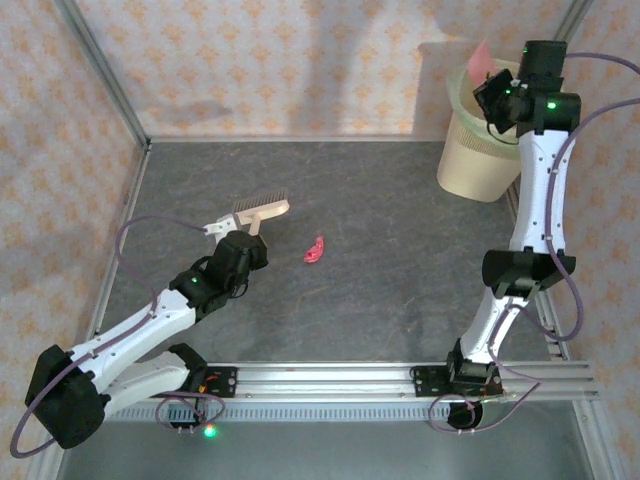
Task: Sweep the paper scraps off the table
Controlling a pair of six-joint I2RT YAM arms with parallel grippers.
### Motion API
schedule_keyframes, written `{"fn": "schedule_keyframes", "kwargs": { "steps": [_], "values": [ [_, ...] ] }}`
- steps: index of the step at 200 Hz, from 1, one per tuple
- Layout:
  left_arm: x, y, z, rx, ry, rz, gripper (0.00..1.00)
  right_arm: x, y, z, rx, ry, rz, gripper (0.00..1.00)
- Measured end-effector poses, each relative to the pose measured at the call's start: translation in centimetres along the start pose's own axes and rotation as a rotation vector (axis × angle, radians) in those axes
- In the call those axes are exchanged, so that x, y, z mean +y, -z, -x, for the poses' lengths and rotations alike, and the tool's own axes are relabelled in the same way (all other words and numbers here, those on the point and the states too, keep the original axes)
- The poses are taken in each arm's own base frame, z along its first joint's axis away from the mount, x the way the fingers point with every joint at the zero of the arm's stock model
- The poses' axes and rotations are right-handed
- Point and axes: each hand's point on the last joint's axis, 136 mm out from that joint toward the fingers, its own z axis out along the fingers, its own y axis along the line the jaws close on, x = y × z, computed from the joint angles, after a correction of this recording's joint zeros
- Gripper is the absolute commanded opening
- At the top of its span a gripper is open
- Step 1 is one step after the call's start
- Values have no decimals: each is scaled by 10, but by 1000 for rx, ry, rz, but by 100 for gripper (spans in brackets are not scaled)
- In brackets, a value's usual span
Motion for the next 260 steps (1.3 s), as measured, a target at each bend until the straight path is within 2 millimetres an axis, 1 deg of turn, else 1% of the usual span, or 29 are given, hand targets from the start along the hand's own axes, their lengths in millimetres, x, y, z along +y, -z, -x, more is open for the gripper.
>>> {"fn": "schedule_keyframes", "kwargs": {
  "steps": [17,36,79,91,123,142,160,199,219,231,246,260],
  "values": [
    [0,0,0,0,0,0,0,1,0,10,11,-67,28,0],
    [0,0,0,0,0,0,0,2,1,16,31,-123,53,0],
    [1,-2,-2,6,-4,6,0,20,8,23,56,-187,153,0],
    [1,-3,-3,9,-6,10,0,16,6,22,81,-215,156,0],
    [2,-3,-3,10,-7,12,0,-7,-4,19,134,-273,98,0],
    [2,-3,-3,10,-7,12,0,-16,-8,17,155,-292,74,0],
    [2,-3,-3,11,-7,12,0,-19,-8,15,162,-300,61,0],
    [2,-3,-3,11,-7,12,0,-18,-7,13,171,-281,66,0],
    [2,-3,-3,11,-7,11,0,-17,-1,13,160,-248,66,0],
    [2,-3,-3,11,-7,11,0,-16,6,13,145,-220,62,0],
    [2,-4,-4,11,-8,12,0,-12,21,13,110,-170,55,0],
    [2,-5,-5,15,-10,16,0,-3,38,7,69,-96,52,0]
  ]
}}
